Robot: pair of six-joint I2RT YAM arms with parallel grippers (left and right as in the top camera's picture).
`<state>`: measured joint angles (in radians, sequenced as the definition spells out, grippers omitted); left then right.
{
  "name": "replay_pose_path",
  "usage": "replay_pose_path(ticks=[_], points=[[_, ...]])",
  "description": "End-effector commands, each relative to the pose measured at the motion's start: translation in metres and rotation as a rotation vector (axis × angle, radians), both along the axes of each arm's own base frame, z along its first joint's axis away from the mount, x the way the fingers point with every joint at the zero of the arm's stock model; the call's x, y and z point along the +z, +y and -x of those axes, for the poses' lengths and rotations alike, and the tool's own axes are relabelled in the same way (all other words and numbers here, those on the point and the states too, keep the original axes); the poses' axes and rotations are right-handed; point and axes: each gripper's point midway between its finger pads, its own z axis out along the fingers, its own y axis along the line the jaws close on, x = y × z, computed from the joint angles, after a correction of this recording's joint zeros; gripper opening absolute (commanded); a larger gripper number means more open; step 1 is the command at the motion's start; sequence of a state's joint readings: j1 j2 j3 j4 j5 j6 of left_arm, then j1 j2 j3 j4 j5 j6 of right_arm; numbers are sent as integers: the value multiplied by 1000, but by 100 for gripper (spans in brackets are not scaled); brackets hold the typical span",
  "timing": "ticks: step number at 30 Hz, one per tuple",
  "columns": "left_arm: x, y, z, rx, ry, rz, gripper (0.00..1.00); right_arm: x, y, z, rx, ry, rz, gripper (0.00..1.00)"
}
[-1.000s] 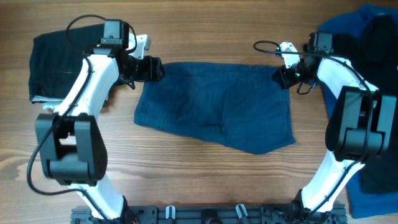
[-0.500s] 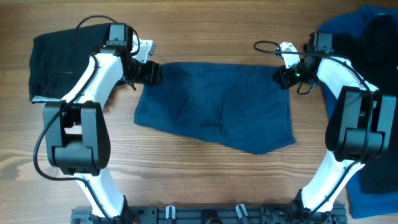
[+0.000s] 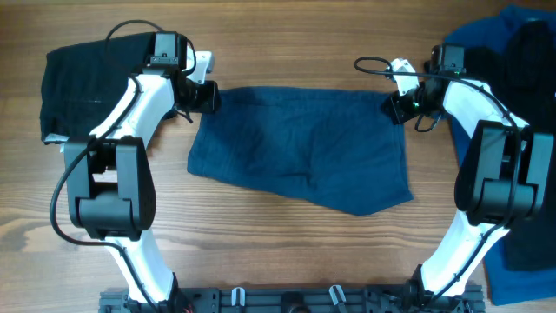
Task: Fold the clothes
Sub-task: 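Reach the left gripper to the shorts' top-left waistband corner and grasp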
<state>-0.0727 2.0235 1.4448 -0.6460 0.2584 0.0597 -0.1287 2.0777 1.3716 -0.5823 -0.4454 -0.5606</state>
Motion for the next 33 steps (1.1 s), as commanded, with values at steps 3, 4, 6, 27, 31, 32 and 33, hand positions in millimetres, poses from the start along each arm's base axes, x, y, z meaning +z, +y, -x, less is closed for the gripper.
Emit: replay_pose_path(ticks=[3, 4, 6, 27, 31, 32, 33], points=[[8, 14, -11, 215, -18, -111, 57, -3, 7, -2, 2, 12, -31, 5], [8, 12, -11, 213, -21, -117, 59, -3, 7, -2, 2, 12, -31, 4], [7, 7, -10, 209, -20, -114, 59, -3, 7, -2, 2, 12, -31, 4], [-14, 10, -13, 12, -41, -226, 49, -3, 7, 0, 2, 17, -32, 5], [0, 10, -17, -158, -104, -285, 68, -3, 7, 0, 2, 19, -32, 5], [12, 9, -21, -189, -141, -298, 78, -3, 7, 0, 2, 19, -32, 6], [24, 9, -25, -220, -177, -309, 89, -3, 7, 0, 2, 18, -32, 5]])
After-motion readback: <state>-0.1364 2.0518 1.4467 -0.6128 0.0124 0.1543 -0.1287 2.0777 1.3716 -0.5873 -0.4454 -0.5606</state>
